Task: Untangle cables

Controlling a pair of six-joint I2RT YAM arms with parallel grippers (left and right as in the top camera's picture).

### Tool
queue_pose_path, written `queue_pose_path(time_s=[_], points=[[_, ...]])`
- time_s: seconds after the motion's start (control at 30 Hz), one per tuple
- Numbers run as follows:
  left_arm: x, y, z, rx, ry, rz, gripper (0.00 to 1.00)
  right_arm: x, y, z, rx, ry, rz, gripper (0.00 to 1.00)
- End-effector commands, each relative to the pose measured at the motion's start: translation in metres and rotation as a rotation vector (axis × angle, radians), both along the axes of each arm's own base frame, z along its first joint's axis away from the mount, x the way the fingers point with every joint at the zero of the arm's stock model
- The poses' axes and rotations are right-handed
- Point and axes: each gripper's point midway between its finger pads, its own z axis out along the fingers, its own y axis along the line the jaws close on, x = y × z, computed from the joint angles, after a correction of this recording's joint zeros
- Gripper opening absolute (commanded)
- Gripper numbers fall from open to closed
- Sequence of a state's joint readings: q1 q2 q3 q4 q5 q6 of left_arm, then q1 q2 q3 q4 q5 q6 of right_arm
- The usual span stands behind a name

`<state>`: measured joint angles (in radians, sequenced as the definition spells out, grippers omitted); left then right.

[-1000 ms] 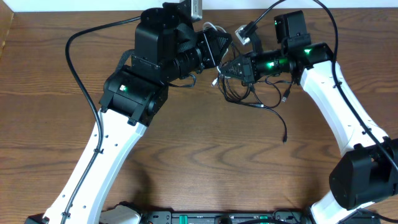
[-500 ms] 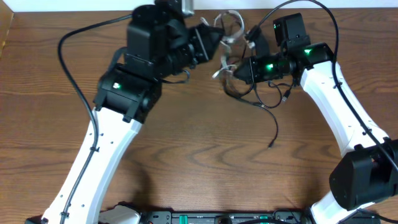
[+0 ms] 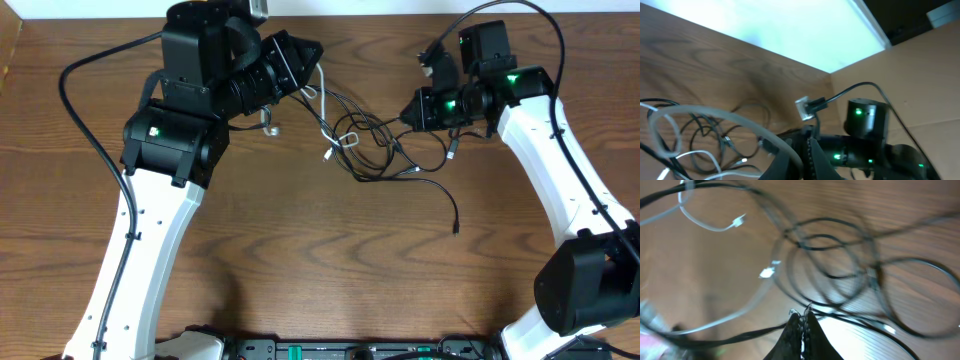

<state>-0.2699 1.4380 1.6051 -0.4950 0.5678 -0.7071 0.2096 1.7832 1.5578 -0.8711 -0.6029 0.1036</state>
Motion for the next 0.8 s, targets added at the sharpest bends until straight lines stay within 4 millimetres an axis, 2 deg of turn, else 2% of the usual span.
queue_pose_path(time_s=[0.0,0.07,0.27,0.4,0.57,0.77], points=[[-0.012,-0.004,0.021,-0.063,-0.01,-0.033,0.07,-0.028,0.043,0.035,0.218,-0.081,0.259,0.15],[-0.013,-0.006,0.02,-0.063,-0.009,-0.039,0.07,-0.034,0.055,0.042,0.258,-0.096,0.305,0.25],[-0.015,-0.011,0.016,-0.057,0.007,-0.05,0.07,-0.047,0.08,0.056,0.341,-0.126,0.393,0.31],[-0.016,-0.011,0.014,-0.062,0.027,-0.045,0.07,-0.049,0.088,0.061,0.364,-0.146,0.421,0.33],[-0.016,-0.011,0.014,-0.066,0.031,-0.042,0.07,-0.053,0.095,0.059,0.349,-0.149,0.436,0.32],[-0.017,-0.011,0.013,-0.099,0.073,-0.028,0.08,-0.05,0.1,0.047,0.255,-0.17,0.42,0.33]])
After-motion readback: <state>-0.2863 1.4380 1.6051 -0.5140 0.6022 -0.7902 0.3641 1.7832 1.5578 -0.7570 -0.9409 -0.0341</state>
